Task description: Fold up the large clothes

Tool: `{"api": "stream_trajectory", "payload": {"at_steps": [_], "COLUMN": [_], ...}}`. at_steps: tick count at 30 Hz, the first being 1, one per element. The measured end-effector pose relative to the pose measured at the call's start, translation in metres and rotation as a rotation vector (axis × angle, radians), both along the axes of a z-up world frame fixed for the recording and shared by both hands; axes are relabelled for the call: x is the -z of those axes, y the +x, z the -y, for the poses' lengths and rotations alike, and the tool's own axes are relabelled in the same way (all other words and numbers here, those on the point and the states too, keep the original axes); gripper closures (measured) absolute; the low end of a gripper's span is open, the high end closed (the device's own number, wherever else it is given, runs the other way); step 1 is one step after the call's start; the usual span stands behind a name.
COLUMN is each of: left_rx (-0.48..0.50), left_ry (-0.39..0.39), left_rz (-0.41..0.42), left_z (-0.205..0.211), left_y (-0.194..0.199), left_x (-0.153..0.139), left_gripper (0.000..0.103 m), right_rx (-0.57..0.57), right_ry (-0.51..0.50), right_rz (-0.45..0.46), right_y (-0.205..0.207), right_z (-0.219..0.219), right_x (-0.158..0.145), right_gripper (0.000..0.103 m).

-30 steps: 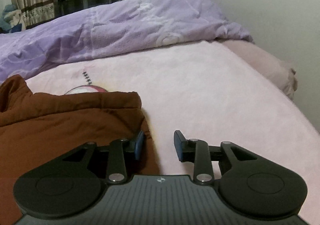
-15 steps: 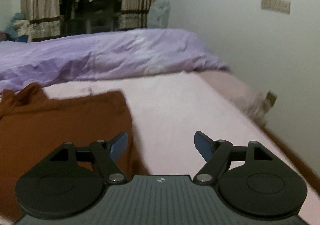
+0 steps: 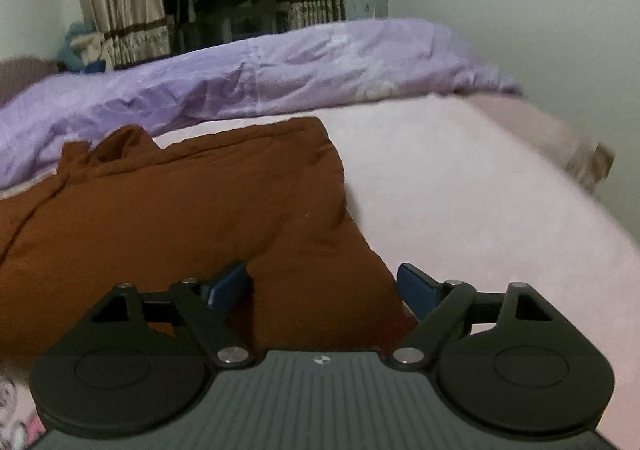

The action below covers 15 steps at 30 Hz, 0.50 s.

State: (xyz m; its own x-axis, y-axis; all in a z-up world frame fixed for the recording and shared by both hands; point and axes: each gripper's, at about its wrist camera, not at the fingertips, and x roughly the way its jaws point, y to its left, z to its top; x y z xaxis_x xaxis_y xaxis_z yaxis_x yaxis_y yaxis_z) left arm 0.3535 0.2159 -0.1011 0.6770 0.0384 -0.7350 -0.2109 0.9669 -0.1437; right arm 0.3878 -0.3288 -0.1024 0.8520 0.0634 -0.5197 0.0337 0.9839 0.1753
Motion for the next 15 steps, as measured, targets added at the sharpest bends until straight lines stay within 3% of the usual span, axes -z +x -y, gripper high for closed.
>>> {"api": "stream_trajectory", "payload": {"at_steps": [2, 6, 7, 8, 10, 12, 15], "left_rx": [0.01, 0.048, 0.053, 0.08, 0.088, 0.077, 0.054], "left_ry": [-0.043, 0.021, 0.023, -0.007, -0.047, 0.009, 0.02], "left_rz": [0.004, -0.006, 0.004, 0.003, 0.036, 0.061, 0.098], "left_z": [-0.001, 0.011, 0.012, 0.012, 0.014, 0.02, 0.019], "left_y": [-0.001, 0.002, 0.004, 0.006, 0.005, 0.003, -0.005], "left_x": [-0.003, 0.002, 0.006, 0.01, 0.005, -0.007, -0.028], "left_gripper": [0.0, 0.0, 0.01, 0.026, 0.068, 0.08, 0.083], "right_rx": [0.003, -0.017, -0.029, -0.046, -0.038, -0.033, -0.015], "right_ry": [0.072, 0.161, 0.159, 0.166, 0.118, 0.063, 0.068], "right_rz": [-0.026, -0.032, -0.024, -0.018, 0.006, 0.023, 0.056], "right_y": [0.004, -0.002, -0.003, -0.005, -0.01, -0.016, -0.031], "right_z": [0.011, 0.016, 0.014, 0.011, 0.002, -0.008, -0.01], "right_x": [0.002, 0.008, 0.008, 0.008, 0.0, -0.013, -0.036], "right_gripper": [0.001, 0.025, 0.044, 0.063, 0.079, 0.084, 0.086]}}
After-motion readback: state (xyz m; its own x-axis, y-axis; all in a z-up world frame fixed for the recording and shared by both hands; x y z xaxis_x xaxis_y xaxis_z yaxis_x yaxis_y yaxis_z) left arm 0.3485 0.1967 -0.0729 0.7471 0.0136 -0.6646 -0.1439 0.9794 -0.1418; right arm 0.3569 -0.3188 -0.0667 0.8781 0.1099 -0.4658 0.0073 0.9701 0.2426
